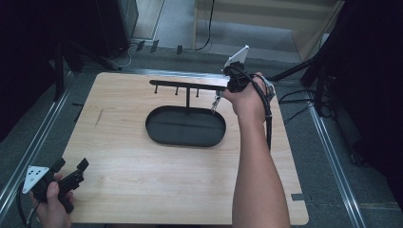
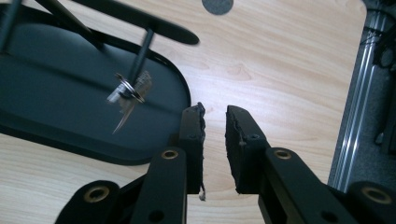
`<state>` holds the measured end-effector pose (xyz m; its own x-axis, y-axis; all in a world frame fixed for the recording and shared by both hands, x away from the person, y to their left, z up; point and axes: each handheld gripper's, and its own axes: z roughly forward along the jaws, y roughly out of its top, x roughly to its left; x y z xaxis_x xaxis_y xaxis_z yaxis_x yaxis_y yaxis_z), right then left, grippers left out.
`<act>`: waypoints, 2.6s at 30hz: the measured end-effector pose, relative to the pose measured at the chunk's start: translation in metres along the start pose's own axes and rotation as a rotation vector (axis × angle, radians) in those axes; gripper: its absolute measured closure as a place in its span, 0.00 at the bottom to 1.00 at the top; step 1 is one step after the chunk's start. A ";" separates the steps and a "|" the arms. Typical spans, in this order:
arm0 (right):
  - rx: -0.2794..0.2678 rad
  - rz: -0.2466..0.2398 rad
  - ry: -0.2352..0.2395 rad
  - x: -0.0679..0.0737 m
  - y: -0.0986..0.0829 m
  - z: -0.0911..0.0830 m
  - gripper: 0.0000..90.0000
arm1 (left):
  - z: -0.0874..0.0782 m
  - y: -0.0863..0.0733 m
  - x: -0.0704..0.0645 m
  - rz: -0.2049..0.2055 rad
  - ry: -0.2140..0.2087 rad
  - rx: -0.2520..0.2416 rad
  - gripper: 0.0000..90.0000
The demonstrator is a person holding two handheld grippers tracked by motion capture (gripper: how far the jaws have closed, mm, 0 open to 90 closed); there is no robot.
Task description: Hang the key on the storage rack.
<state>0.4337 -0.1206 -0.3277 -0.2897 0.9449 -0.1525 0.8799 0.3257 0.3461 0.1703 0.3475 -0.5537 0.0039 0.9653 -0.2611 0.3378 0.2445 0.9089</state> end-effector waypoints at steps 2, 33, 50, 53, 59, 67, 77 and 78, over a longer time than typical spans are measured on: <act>0.007 0.007 0.002 -0.004 -0.004 0.003 0.85 | 0.000 0.000 0.000 0.001 0.000 0.000 0.15; 0.092 0.156 0.105 -0.076 -0.116 0.092 0.35 | 0.000 0.000 -0.001 0.010 0.001 0.001 0.15; -0.150 0.347 0.148 -0.119 -0.231 0.120 0.00 | 0.000 0.000 -0.004 0.037 0.006 0.001 0.15; -0.220 0.365 0.156 -0.122 -0.250 0.124 0.00 | 0.000 -0.001 -0.005 0.044 0.008 0.001 0.15; -0.390 0.386 0.153 -0.129 -0.286 0.129 0.00 | 0.000 -0.001 -0.007 0.062 0.009 0.007 0.15; -0.546 0.349 0.140 -0.125 -0.319 0.130 0.00 | 0.000 -0.001 -0.009 0.080 0.014 0.005 0.15; -0.629 0.339 0.173 -0.121 -0.333 0.133 0.00 | 0.000 -0.002 -0.012 0.110 0.010 0.007 0.15; -0.641 0.344 0.176 -0.121 -0.334 0.133 0.00 | 0.000 -0.002 -0.012 0.110 0.010 0.007 0.15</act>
<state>0.2251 -0.3481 -0.5477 -0.1416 0.9709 0.1932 0.5551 -0.0837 0.8276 0.1696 0.3357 -0.5523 0.0321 0.9872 -0.1565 0.3424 0.1362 0.9296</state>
